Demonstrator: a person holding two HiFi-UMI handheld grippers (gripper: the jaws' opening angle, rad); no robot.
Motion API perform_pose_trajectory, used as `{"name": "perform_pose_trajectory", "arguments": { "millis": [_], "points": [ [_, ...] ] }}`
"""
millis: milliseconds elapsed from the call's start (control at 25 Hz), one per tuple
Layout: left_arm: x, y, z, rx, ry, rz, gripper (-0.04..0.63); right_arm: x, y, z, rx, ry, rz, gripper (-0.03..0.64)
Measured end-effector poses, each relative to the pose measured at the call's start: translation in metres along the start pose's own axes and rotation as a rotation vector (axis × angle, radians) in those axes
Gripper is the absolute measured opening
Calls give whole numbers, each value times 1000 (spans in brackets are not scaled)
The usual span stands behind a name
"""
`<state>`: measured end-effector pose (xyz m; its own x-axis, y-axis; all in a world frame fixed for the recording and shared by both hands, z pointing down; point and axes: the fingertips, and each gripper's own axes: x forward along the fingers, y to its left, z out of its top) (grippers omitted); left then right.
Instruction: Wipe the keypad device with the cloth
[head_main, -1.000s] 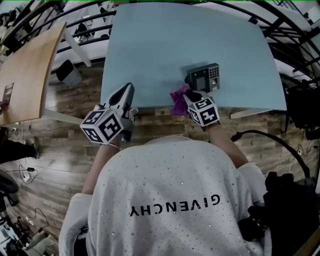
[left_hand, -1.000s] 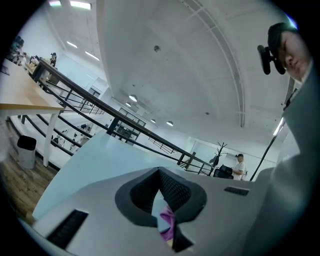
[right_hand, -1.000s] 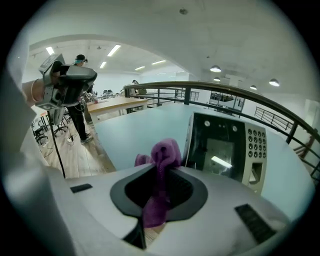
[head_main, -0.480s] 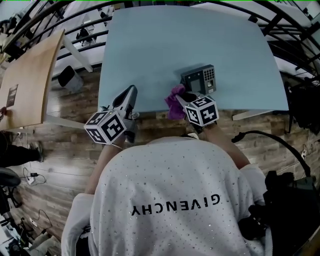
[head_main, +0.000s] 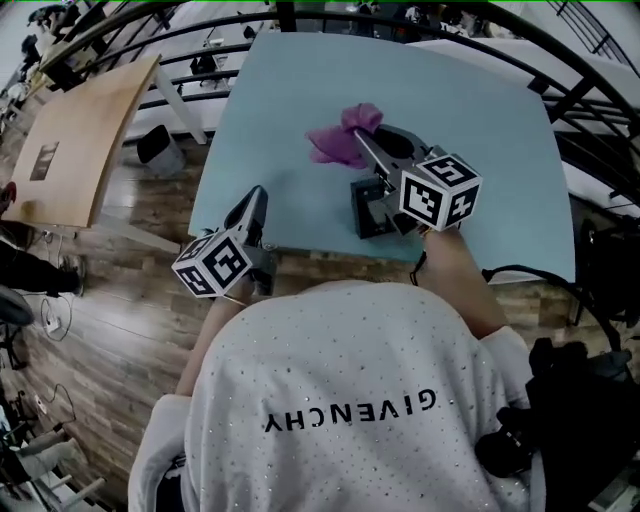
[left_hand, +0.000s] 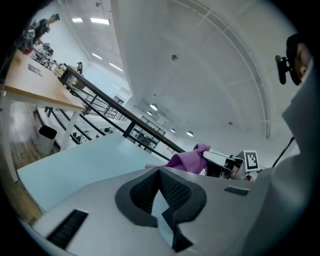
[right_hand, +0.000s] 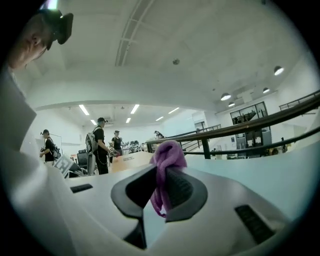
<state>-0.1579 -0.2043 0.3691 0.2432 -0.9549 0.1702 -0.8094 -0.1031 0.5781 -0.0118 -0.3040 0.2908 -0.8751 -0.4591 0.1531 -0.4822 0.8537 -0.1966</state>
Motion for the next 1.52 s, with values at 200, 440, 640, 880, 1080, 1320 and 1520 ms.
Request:
{"name": "perform_pose_trajectory", "arguments": {
  "millis": [200,440,640,880,1080,1320,1520],
  "points": [
    [11,-22,-22,-43,0,8,2,-5,-34,-45,-24,212,12,43],
    [33,-41,-64,-42,89,98,2,-5,-30,-113,-58,419,150,44],
    [48,-65,-85,-61,74,125,2,-14,-33,-145,-92,523,230,47],
    [55,-85,-102,-63,54,160,2,-29,-52,-143,-97,533,228,48],
    [60,-98,-114,-67,46,180,2,-46,-78,-140,-98,523,209,49],
    [62,-99,-116,-59,15,212,2,-58,-100,-141,-136,496,170,49],
    [71,-109,-126,-81,28,179,2,-72,-120,-139,-107,475,127,49]
  ]
}}
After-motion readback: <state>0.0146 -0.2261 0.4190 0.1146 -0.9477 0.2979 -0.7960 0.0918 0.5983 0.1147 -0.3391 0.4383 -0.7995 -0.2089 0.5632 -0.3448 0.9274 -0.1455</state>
